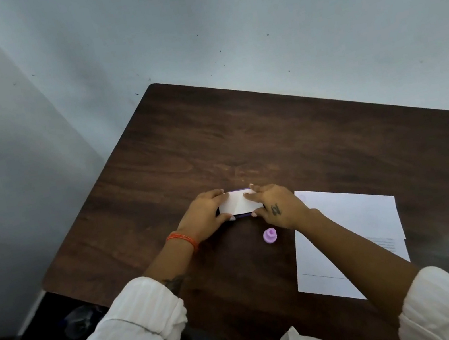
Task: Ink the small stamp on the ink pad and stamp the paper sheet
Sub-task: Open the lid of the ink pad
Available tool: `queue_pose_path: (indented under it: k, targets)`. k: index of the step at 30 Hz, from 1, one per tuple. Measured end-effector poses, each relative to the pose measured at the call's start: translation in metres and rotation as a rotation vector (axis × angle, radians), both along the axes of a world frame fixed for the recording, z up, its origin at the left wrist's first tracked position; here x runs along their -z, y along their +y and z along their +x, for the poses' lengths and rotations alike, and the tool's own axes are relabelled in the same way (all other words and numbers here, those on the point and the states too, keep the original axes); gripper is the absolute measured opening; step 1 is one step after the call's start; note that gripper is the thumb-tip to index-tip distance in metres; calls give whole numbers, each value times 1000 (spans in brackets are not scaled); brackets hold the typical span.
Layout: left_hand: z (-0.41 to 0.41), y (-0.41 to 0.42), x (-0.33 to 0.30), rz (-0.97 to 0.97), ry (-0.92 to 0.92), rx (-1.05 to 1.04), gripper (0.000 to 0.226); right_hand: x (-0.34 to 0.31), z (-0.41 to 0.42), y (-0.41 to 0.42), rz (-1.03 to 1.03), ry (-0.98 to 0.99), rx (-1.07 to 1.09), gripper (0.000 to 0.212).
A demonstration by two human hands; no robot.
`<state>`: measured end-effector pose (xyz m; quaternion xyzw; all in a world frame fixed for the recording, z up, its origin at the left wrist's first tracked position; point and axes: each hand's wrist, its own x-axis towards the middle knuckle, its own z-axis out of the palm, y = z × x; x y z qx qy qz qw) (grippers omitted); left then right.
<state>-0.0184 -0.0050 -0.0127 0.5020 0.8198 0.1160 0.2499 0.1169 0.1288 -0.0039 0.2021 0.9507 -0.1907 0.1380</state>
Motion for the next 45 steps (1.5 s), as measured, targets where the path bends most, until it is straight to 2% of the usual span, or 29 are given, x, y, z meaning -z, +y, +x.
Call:
queue_pose_path:
  k: [10, 17, 28, 35, 45]
  targets:
    - [-7, 0, -14, 90, 40, 3, 65, -11, -2, 4, -5, 129, 30, 58]
    - [-26, -28, -28, 144, 82, -109, 62, -24, -32, -5, -19, 192, -66, 61]
    - [-41, -82, -11, 124, 54, -280, 70, -12, -68, -43, -62, 140, -198, 67]
    - [-43, -88, 6, 77, 16, -289, 77, 3, -74, -48, -85, 69, -209, 66]
    - [-43, -90, 16, 90, 24, -253, 77, 21, -71, -45, -157, 124, -178, 66]
